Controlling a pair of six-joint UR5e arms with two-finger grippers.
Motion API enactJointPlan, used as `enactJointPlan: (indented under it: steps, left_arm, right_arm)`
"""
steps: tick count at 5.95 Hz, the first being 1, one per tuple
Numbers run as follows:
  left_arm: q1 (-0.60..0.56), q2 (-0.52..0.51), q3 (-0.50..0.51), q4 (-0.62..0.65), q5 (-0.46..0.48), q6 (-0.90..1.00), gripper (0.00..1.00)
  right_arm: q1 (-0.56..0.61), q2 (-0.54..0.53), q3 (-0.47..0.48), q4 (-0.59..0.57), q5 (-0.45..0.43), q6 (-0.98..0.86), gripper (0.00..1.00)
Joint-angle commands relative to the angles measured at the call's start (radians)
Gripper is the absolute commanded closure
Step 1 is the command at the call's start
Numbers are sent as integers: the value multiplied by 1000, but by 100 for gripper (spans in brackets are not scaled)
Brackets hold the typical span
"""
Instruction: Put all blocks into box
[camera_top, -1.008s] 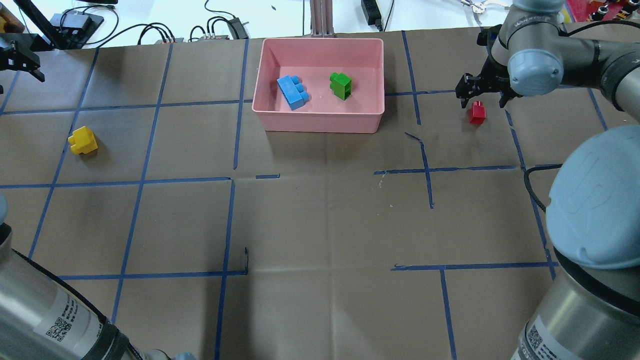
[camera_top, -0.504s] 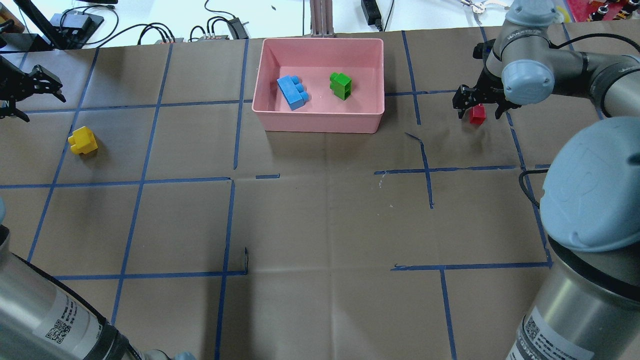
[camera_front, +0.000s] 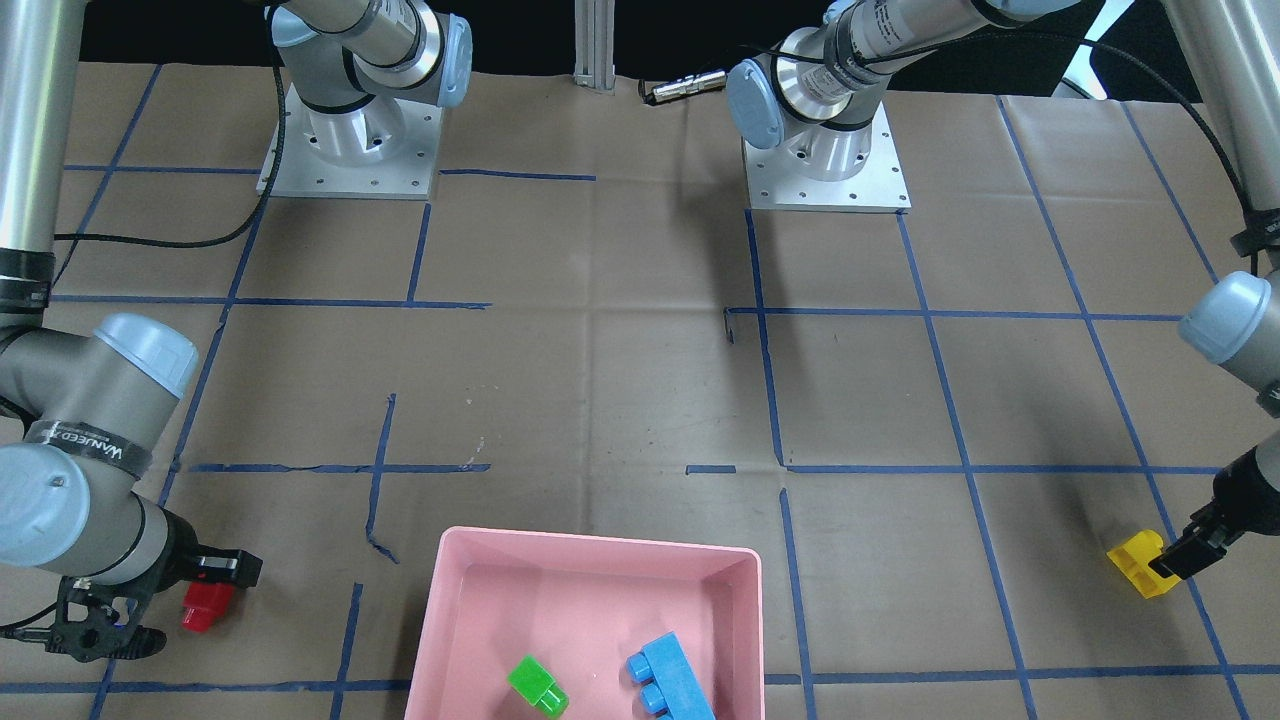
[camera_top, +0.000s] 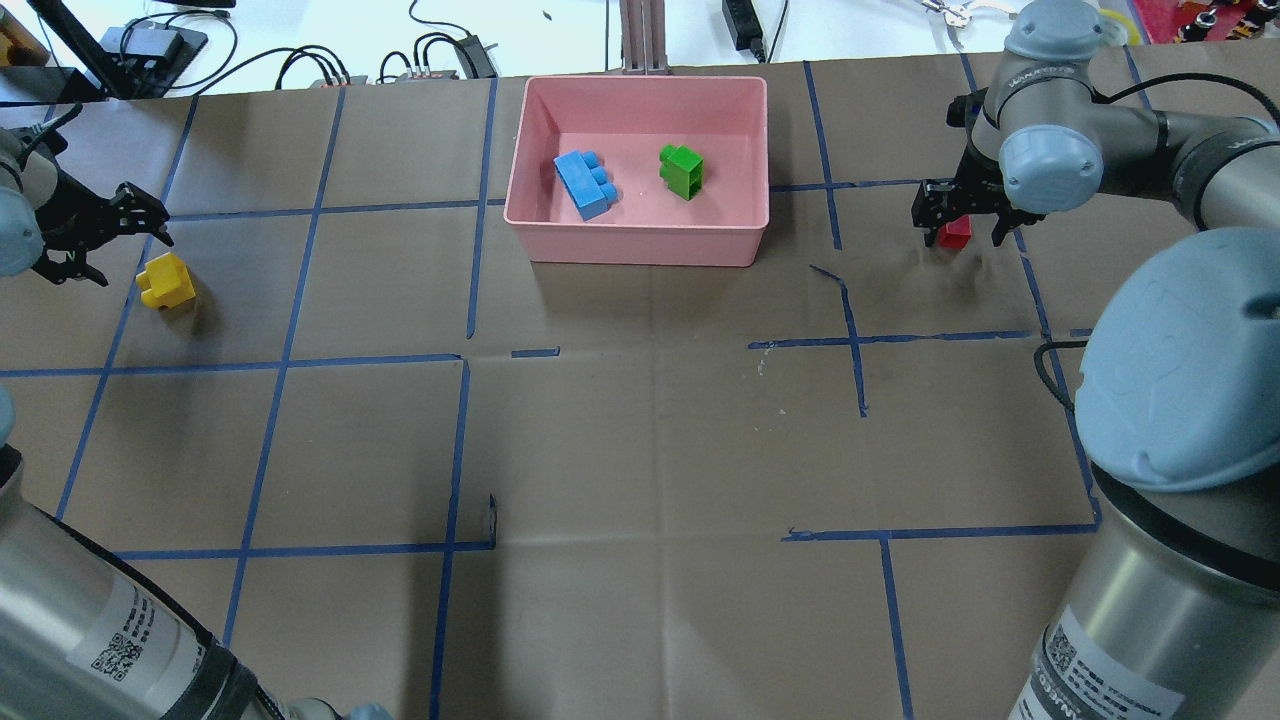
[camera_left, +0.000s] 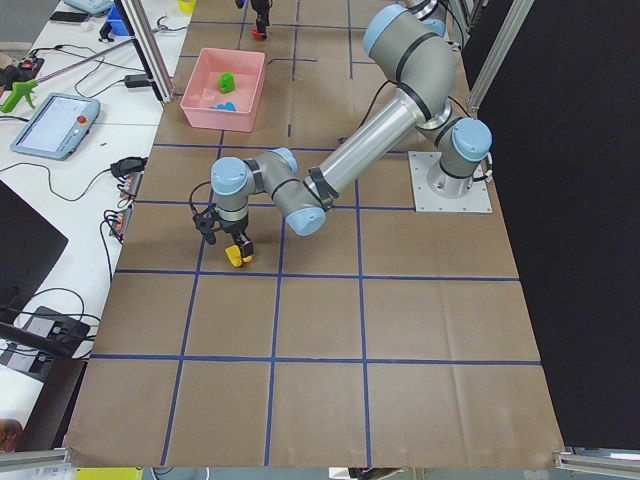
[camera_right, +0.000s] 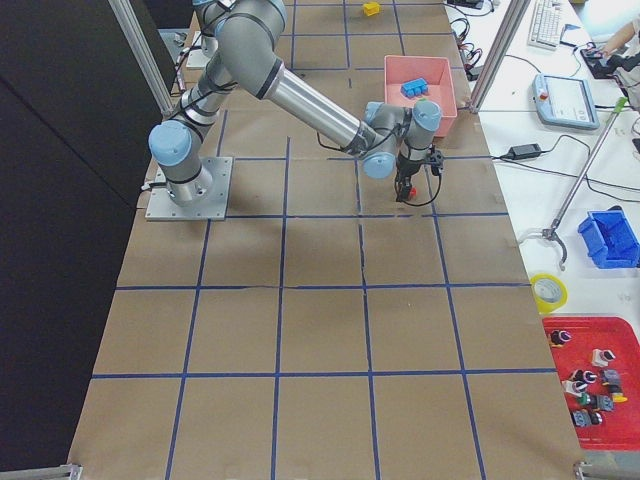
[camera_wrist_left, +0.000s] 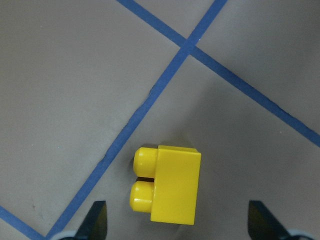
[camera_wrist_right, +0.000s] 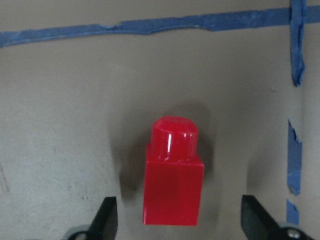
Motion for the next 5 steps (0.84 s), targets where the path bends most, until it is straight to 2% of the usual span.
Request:
enactJointPlan:
  steps: [1, 3, 4, 5]
  left_arm:
    - [4, -30, -8, 21, -1, -2, 0]
    - [15, -70, -10, 87, -7, -1, 0]
    - [15, -74, -13, 88, -8, -1, 6]
    - [15, -72, -25, 85, -9, -1, 17]
  right_arm:
    - [1, 0, -2, 2, -1, 3, 89]
    - [2, -23, -28, 21, -3, 2, 94]
    - [5, -70, -36, 66, 0, 3, 94]
    - [10, -126, -46, 142, 4, 10, 94]
